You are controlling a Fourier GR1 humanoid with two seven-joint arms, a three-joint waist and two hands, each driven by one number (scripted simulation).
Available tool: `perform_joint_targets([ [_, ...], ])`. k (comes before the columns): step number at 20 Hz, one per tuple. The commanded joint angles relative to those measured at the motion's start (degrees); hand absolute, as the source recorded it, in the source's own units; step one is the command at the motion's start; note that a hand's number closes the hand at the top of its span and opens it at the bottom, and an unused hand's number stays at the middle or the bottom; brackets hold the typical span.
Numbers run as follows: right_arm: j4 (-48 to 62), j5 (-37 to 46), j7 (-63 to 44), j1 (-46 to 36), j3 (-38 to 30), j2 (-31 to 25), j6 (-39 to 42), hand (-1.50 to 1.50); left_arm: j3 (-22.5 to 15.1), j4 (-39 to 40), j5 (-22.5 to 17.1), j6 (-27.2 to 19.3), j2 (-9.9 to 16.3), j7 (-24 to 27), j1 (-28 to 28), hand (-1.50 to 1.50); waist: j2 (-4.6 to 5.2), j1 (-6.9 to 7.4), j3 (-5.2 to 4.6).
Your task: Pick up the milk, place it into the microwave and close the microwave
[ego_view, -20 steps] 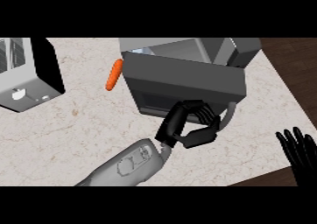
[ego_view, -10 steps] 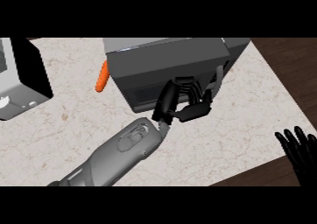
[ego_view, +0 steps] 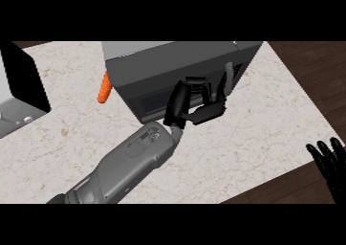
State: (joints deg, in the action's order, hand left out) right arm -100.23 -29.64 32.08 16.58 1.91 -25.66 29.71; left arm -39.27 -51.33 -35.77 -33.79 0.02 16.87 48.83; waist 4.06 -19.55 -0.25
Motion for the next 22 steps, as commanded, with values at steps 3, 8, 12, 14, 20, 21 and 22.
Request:
perform_joint_targets([
  [3, -1.78, -2.32, -0.86, 0.02, -0.08, -1.68, 2.29, -1.50, 1.70, 4.37, -1.95, 0.61, -0.02, 2.52, 4.27, 1.50, 0.94, -0.98, 0.07],
  [8, -3.45, -4.12, -1.30, 0.76, -0.28, -2.48, 3.30, -1.50, 1.87, 5.21, -3.22, -0.10, -0.02, 4.47, 4.02, 1.50, 1.03, -1.62, 0.14],
  [12, -4.85, -4.89, -1.54, 0.37, -1.86, -3.86, 3.38, -1.50, 1.69, 5.58, -4.03, -0.40, -0.02, 5.46, 4.71, 1.50, 0.79, -2.08, 0.17],
  [14, -5.82, -5.67, -1.81, 0.89, -2.29, -4.10, 3.21, -1.50, 1.72, 5.88, -4.57, -1.09, -0.02, 6.02, 4.63, 1.50, 0.62, -2.61, 0.14],
  [20, -6.58, -8.94, -2.69, 1.79, -2.10, -4.35, 4.23, -1.50, 1.49, 6.19, -5.91, -1.49, -0.02, 7.72, 4.17, 1.50, 1.20, -2.79, 0.24],
  [21, -6.68, -9.49, -2.98, 2.41, -1.97, -4.34, 4.28, -1.50, 1.31, 6.49, -5.89, -0.56, -0.02, 7.82, 4.39, 1.50, 1.11, -2.47, 0.24],
  [22, -6.67, -9.92, -3.01, 2.13, -2.57, -5.08, 4.84, -1.50, 1.21, 6.18, -5.99, -1.13, -0.02, 7.90, 5.04, 1.50, 1.03, -2.79, 0.30],
])
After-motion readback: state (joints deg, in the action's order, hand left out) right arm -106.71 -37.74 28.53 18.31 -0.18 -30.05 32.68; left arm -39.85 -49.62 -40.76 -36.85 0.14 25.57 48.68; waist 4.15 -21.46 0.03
